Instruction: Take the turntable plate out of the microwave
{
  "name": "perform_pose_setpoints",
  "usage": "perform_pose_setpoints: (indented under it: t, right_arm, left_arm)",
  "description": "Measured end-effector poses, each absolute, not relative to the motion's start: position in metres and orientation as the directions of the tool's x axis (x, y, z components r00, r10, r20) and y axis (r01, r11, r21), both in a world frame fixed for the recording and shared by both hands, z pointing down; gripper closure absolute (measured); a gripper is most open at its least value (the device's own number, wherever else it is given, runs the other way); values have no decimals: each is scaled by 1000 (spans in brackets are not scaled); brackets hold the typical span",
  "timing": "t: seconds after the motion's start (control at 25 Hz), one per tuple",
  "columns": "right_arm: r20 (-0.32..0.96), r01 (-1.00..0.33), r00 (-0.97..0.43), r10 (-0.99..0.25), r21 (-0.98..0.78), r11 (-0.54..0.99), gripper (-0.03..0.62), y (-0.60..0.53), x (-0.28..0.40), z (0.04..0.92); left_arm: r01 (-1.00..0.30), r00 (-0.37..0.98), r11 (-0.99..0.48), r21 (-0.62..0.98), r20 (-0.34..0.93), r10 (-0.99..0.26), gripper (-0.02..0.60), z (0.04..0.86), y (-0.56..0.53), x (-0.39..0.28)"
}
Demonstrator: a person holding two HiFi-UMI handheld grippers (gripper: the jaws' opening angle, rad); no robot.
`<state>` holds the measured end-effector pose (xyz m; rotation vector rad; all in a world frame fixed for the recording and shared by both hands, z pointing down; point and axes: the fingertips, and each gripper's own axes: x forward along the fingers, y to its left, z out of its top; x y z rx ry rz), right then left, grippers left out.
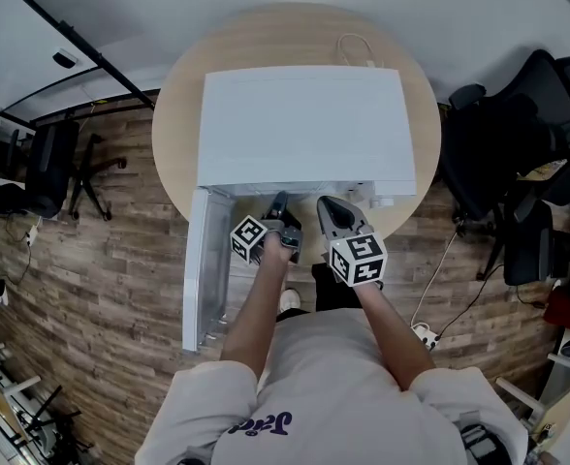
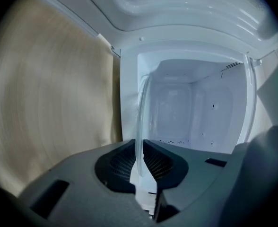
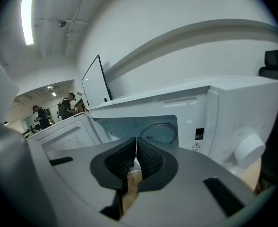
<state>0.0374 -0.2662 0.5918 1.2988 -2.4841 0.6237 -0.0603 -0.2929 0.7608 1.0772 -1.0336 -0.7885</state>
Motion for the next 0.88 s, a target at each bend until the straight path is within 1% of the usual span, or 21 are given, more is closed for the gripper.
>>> perform_pose_setpoints:
  t: [0.2,0.32,0.44,0.64,0.88]
  right_arm:
    - [426,-827,-562,-709,-294,479,577,-258,41,599]
    - [410,-799,-595,-691,-391,456,577,-253,42,607]
    - [418,-776,-609,-674,-490,397,577,-248,46,624]
    - [447,-755,-610,-654,-580,307,577,-234,53,657]
    - [359,-637,-690,-629,-714,292,576,-218,45,672]
  left_arm:
    - [-1,374,306,952,284,-883,526,758,-284,-57]
    - [1,383,299,954,276,-882,531,755,-280,-57]
    - [9,393,287,958,261,-882,534,750,-277,-56]
    - [37,397,270,962,234,-888,540,743,-268,-55]
    - [68,402,260,963,212,-891,541,739,-259,-55]
